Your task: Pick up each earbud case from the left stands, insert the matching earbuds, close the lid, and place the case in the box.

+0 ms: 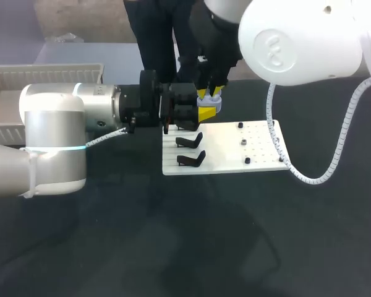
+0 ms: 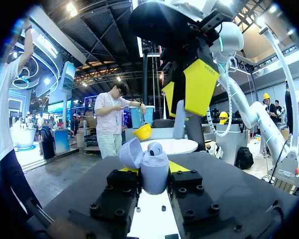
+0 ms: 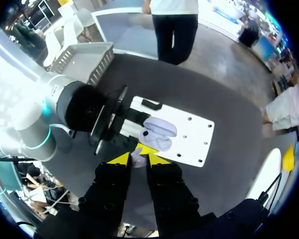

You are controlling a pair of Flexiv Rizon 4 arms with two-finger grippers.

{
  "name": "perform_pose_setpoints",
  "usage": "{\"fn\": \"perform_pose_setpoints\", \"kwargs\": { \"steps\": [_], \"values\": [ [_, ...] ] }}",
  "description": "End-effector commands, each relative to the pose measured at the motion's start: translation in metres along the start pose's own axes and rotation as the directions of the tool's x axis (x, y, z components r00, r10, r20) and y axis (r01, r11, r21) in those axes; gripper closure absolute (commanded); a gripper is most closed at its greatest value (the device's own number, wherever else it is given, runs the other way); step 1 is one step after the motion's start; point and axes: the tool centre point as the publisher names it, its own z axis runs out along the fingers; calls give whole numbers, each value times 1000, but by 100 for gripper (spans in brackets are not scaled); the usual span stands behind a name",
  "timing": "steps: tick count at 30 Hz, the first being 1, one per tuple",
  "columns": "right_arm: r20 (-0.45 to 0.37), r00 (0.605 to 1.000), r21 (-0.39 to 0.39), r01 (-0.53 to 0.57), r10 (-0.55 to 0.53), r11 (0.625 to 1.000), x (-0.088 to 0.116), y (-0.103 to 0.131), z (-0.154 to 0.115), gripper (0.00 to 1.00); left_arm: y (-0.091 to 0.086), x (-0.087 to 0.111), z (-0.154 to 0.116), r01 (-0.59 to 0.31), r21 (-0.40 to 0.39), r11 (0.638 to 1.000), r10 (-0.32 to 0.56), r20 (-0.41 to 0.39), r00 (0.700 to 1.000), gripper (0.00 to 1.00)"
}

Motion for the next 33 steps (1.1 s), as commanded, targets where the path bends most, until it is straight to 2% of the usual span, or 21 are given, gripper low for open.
{"fn": "perform_pose_setpoints", "kwargs": {
  "steps": [1, 33],
  "values": [
    [-2, 1000, 4, -3, 3, 1000, -4, -2, 1, 100, -1, 1, 0, -4, -4, 1000, 4, 4, 1000, 100],
    [6, 1000, 24, 3, -3, 1000, -14, -2, 13, 100, -1, 1, 0, -4, -4, 1000, 4, 4, 1000, 100]
  ]
}}
